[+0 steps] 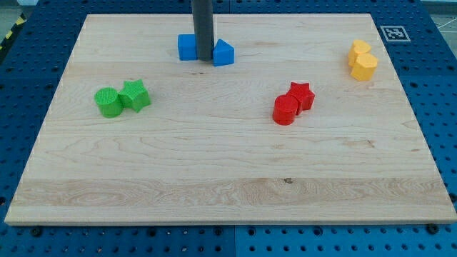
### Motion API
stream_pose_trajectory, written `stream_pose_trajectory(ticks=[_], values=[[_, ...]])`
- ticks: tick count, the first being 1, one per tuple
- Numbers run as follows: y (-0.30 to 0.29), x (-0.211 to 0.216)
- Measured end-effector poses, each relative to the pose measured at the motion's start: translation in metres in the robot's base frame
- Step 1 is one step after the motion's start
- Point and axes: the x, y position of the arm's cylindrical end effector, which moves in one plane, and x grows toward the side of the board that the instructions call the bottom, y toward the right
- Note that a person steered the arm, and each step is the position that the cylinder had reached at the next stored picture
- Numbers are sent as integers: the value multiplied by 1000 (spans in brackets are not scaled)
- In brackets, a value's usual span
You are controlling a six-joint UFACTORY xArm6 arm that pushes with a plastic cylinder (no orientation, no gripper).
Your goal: Slide the blue cube near to the green star
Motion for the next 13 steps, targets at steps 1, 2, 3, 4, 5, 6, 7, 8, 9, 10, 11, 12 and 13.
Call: stream_pose_trajectory(ticks=[1,2,3,4,5,6,7,8,9,10,11,12,13], values=[[6,-4],[13,-38],[9,-48],[-20,-35],[-53,-7],[-74,24],[-81,44],[-78,-7],[-90,-45],[-112,-44],[-145,-38],[-168,-24],[-159,-14]])
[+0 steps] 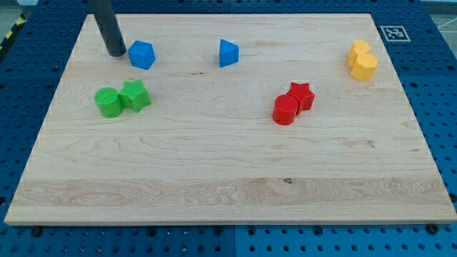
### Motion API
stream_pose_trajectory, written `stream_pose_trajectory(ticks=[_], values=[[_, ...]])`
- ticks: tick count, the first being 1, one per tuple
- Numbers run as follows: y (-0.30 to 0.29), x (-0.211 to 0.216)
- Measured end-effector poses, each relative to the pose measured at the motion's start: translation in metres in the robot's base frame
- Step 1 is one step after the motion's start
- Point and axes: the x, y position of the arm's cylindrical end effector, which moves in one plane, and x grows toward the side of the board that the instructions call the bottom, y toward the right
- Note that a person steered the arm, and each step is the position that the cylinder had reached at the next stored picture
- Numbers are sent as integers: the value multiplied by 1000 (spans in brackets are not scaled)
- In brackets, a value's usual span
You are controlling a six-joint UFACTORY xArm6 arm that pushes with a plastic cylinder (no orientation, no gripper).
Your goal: Slide the blue cube near to the green star
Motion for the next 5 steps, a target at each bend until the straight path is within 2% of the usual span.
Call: stream_pose_trajectory(ticks=[5], values=[[39,34]])
